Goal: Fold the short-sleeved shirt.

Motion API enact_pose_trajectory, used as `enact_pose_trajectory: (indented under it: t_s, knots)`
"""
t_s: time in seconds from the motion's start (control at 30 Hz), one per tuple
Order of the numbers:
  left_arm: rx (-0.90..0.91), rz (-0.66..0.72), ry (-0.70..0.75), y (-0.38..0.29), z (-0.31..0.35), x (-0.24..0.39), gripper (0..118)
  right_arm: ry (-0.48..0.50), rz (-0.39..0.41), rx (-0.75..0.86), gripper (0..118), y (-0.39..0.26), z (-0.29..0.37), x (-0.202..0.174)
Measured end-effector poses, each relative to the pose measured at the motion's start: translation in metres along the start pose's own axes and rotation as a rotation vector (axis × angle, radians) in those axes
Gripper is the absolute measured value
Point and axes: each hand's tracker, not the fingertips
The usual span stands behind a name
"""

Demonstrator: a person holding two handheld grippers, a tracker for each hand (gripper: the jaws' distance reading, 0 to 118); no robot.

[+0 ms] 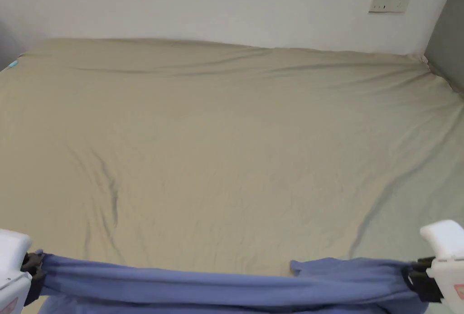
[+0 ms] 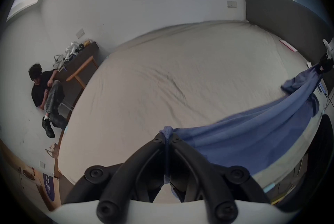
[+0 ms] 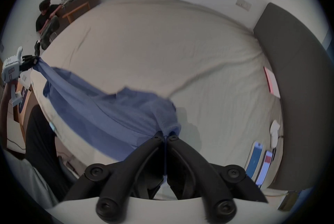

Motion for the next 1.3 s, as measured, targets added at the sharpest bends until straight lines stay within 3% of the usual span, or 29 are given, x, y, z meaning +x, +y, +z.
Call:
enact_pose_trajectory:
  t_s: [0.33,0.73,0.87,0.93,0.97,1.0,1.03,1.3]
  knots:
    - [-0.213,-0.096,-0.051,-0.069,-0.03,0.011,0,0.105,-0.06,-0.217,3,-0.067,-0.041,-0.009]
    - [-0.347,-0.179,-0.085,-0.086,-0.087,0.031,0,0.032,-0.015,-0.325,3,-0.076,-0.109,-0.031]
    - [-0.349,-0.202,-0.083,-0.08,-0.085,0.032,3,0.014,-0.009,-0.329,13,-0.072,-0.107,-0.034]
    - [-0.354,-0.18,-0.089,-0.074,-0.078,0.028,23,0.026,-0.026,-0.318,40,-0.065,-0.095,-0.029]
    - [-0.342,-0.17,-0.072,-0.068,-0.073,0.026,50,0.037,-0.05,-0.289,61,-0.059,-0.087,-0.026]
    - [-0.301,-0.166,-0.039,-0.061,-0.067,0.023,92,0.005,-0.059,-0.234,90,-0.051,-0.075,-0.025]
    - [-0.261,-0.151,-0.046,-0.052,-0.059,0.02,110,-0.056,-0.051,-0.16,102,-0.042,-0.061,-0.025]
    - [0.302,0.052,-0.009,0.061,0.05,0.026,109,-0.204,-0.112,0.474,103,0.039,0.08,-0.042]
